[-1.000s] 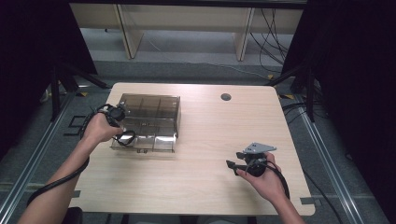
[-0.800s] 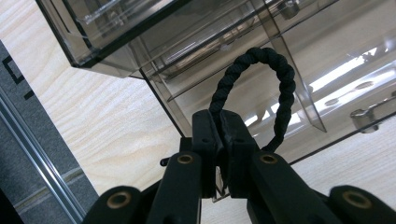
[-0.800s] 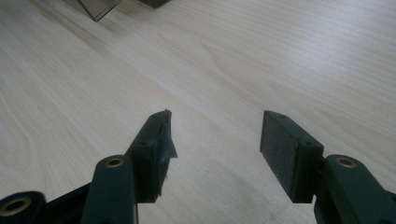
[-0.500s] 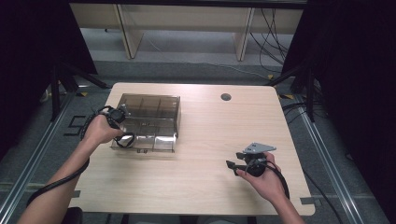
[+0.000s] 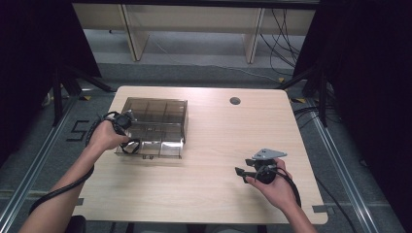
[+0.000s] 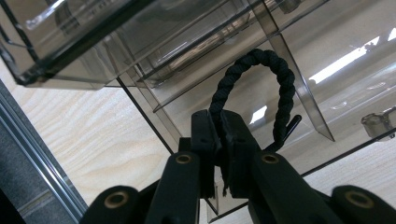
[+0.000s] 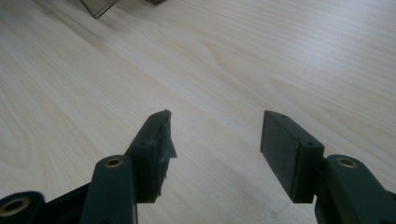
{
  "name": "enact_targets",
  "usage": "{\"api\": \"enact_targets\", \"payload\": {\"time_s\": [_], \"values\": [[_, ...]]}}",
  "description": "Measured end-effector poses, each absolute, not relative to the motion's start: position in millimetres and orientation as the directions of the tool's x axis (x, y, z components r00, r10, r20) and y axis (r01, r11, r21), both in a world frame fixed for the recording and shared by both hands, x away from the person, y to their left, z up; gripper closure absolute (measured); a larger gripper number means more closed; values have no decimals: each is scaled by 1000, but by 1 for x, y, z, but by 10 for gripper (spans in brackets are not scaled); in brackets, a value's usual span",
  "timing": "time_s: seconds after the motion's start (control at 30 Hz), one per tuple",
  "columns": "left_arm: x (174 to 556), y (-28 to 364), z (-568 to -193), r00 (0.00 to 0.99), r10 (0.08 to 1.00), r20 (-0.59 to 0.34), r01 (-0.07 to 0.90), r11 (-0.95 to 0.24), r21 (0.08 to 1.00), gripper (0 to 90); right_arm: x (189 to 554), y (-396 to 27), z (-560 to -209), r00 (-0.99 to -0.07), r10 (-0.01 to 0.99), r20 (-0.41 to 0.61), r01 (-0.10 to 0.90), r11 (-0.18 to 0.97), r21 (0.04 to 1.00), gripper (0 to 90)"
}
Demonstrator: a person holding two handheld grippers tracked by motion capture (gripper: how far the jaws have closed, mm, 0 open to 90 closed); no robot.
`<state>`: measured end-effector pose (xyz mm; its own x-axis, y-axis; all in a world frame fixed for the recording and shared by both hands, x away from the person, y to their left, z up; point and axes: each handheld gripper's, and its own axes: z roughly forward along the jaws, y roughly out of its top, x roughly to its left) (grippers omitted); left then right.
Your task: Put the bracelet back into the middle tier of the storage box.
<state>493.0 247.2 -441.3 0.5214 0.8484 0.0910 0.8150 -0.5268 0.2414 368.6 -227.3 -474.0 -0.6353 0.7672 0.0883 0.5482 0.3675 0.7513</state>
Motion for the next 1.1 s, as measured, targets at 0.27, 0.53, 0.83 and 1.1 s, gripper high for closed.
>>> {"api": "enact_targets", "payload": {"time_s": [0.27, 0.53, 0.83, 1.1], "values": [[490, 249, -432, 523, 847, 99, 808, -530, 257, 781, 369, -227, -474, -637, 766, 87, 548, 370, 750, 438], [486, 250, -423, 519, 846, 121, 805, -532, 263, 837, 369, -228, -474, -636, 767, 88, 548, 368, 751, 437], [487, 250, -431, 517, 848, 116, 807, -528, 264, 893, 369, -227, -474, -638, 765, 87, 550, 373, 747, 436], [490, 249, -436, 524, 845, 107, 810, -533, 243, 893, 368, -227, -475, -632, 768, 101, 562, 364, 743, 435]]}}
